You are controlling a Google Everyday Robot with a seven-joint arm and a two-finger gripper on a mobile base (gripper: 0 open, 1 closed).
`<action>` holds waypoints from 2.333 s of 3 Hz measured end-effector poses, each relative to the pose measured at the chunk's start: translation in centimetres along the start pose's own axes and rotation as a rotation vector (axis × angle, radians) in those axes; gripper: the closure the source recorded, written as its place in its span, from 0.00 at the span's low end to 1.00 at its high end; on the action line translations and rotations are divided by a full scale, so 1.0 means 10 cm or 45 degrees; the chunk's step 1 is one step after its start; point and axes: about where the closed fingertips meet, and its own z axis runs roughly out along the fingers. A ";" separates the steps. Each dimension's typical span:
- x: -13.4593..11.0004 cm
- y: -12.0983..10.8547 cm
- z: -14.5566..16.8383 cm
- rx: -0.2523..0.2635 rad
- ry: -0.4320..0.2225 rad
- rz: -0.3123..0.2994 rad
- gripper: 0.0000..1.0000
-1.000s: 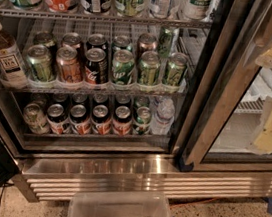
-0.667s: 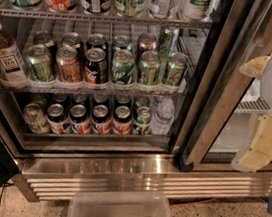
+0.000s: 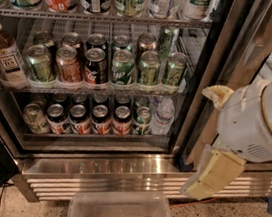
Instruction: Pick water bottle from bottom shelf of fridge
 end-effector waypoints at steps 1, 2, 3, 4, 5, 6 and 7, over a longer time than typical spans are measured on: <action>-0.03 0.07 0.37 -0.017 -0.116 0.153 0.00; -0.06 0.17 0.70 -0.059 -0.205 0.282 0.00; -0.14 0.51 1.09 -0.063 -0.282 0.410 0.00; -0.17 0.58 1.17 -0.066 -0.274 0.405 0.00; -0.13 0.67 1.53 -0.068 -0.273 0.478 0.00; 0.06 0.52 1.93 0.010 -0.249 0.597 0.00; 0.31 0.21 2.13 0.154 -0.248 0.749 0.00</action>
Offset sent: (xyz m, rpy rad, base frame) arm 0.0125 0.0564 -0.0973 0.3591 0.1676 -0.1912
